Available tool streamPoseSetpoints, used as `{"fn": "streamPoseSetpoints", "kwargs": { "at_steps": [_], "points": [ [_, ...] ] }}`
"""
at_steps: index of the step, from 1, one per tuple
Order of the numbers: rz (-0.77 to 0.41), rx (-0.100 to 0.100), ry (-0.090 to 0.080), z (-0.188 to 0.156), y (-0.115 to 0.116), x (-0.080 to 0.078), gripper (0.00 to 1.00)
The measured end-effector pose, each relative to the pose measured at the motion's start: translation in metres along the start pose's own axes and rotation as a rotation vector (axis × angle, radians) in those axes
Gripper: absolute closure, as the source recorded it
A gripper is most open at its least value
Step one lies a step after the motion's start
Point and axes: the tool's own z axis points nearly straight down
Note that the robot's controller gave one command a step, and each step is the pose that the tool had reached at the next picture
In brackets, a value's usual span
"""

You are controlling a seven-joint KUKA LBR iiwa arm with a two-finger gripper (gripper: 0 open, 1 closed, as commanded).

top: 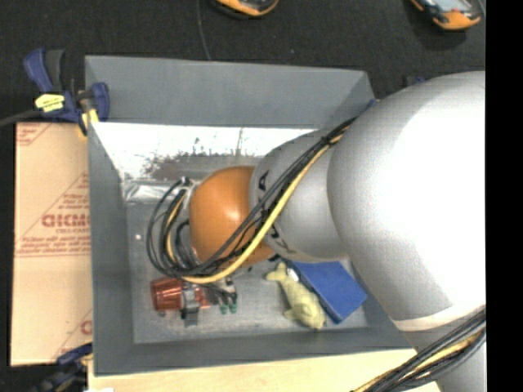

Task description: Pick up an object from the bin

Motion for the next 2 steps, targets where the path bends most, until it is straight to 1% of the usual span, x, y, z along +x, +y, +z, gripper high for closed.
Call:
{"fn": "streamPoseSetpoints", "kwargs": {
  "at_steps": [1,2],
  "points": [
    [0.0,0.0,0.0,0.0,0.0,0.0,1.0],
    [-0.016,-0.001,-0.001,-0.11,-0.006,0.003,1.0]
  ]
}}
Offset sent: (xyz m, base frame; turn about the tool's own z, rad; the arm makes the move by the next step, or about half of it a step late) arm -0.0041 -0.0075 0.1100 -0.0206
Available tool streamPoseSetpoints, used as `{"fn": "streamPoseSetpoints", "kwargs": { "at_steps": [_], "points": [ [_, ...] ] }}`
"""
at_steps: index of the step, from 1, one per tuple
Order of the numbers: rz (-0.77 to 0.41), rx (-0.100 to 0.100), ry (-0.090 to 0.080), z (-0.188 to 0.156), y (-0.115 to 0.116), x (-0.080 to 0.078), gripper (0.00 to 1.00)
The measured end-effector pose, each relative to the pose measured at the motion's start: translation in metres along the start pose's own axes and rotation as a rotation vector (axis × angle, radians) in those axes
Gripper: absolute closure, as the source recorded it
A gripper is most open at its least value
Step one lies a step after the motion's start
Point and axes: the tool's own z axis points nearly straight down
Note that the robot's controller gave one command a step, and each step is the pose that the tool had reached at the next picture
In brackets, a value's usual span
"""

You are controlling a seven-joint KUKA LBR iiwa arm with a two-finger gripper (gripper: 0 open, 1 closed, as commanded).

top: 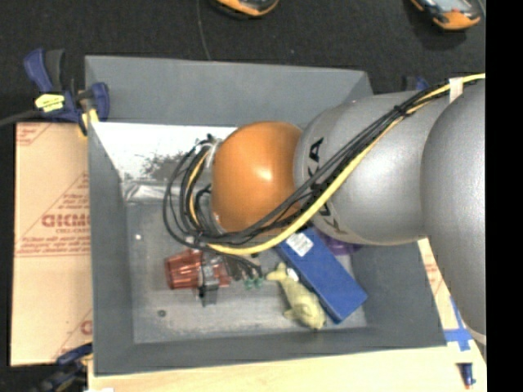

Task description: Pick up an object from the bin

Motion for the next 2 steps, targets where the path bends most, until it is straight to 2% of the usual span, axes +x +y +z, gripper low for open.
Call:
{"fn": "streamPoseSetpoints", "kwargs": {
  "at_steps": [1,2],
  "points": [
    [0.001,0.0,0.0,0.0,0.0,0.0,1.0],
    [0.006,0.001,0.001,-0.074,0.001,-0.012,1.0]
  ]
}}
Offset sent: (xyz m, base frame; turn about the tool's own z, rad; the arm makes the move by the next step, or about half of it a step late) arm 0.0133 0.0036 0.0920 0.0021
